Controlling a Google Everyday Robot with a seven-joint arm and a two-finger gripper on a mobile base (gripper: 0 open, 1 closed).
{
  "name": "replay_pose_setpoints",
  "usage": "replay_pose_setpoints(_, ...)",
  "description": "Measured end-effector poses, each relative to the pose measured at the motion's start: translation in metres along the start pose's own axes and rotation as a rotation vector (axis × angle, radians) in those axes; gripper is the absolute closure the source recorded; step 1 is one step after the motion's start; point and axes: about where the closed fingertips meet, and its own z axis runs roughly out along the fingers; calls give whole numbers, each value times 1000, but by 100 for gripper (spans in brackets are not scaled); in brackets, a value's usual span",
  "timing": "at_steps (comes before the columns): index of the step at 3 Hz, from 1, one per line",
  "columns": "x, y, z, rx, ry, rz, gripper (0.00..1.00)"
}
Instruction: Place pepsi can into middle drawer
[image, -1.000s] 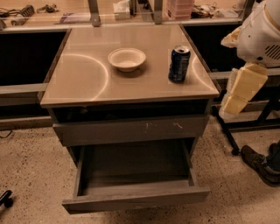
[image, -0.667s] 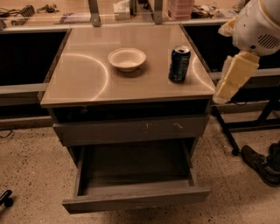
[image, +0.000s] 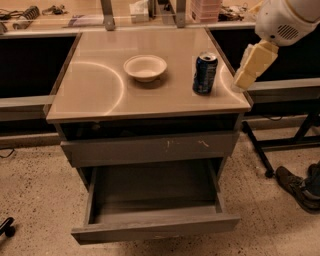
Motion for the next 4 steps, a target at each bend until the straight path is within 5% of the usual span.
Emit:
replay_pose_setpoints(2, -6, -52, 53, 15, -56, 42, 0)
replay_pose_setpoints(4, -14, -82, 98, -36, -87, 69, 0)
